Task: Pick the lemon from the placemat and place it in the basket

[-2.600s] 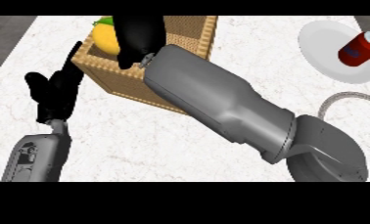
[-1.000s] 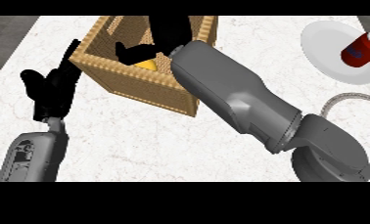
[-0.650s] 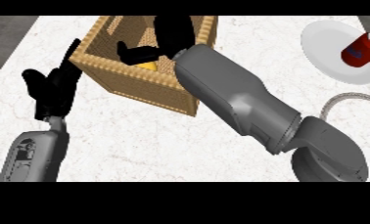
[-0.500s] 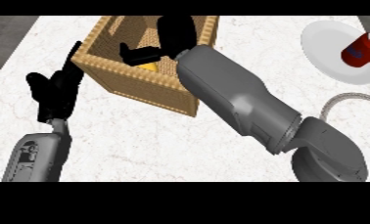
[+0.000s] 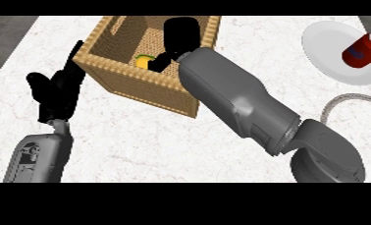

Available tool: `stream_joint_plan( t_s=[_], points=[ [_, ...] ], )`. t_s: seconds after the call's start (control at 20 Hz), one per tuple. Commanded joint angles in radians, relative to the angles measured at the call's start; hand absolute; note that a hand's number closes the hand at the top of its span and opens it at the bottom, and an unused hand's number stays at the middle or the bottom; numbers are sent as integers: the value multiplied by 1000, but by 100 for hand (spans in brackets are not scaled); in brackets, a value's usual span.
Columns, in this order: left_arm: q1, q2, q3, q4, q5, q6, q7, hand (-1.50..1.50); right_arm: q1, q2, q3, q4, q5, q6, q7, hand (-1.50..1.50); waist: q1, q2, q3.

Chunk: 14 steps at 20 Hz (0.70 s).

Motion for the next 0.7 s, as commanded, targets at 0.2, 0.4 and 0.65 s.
stream_joint_plan(
  t_s=[0.2,0.4,0.65],
  points=[
    [-5,21,21,4,20,-22,8,0,8,9,-95,-72,-51,-271,-2,-150,-10,2,-1],
    [15,3,6,-13,-9,12,27,0,29,9,-147,-124,-83,-398,1,-150,-34,-7,-1],
    [25,32,53,23,27,-18,-17,0,24,9,-261,-118,-144,-503,-10,-150,-54,-8,-1]
  ],
)
